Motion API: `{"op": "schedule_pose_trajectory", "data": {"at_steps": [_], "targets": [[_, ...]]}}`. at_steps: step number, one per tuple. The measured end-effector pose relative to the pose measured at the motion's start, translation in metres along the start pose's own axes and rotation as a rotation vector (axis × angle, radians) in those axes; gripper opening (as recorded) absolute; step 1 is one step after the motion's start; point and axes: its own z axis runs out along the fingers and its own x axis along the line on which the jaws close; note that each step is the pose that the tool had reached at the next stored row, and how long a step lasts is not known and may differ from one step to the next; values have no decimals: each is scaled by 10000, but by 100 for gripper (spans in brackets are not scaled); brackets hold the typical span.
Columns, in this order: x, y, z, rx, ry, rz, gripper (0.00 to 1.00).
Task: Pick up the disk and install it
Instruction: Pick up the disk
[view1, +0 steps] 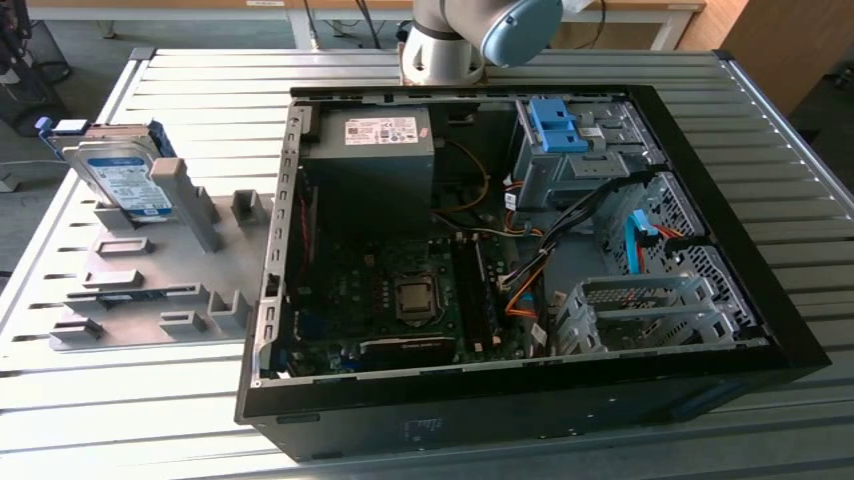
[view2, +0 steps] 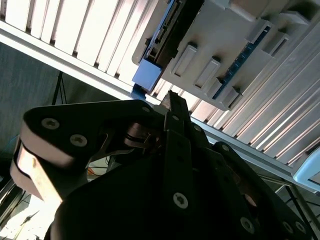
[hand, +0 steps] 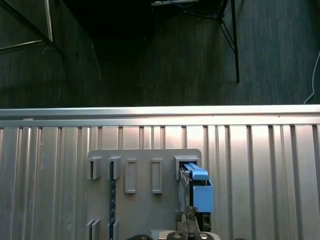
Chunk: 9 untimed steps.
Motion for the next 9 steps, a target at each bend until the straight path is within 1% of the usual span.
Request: {"op": "schedule_pose_trajectory", "data": {"at_steps": [5,6,9], "targets": [[0,0,-1,14,2,0,11],[0,2,1,43,0,0,11],[0,12,5,208,-5,-4,11]]}}
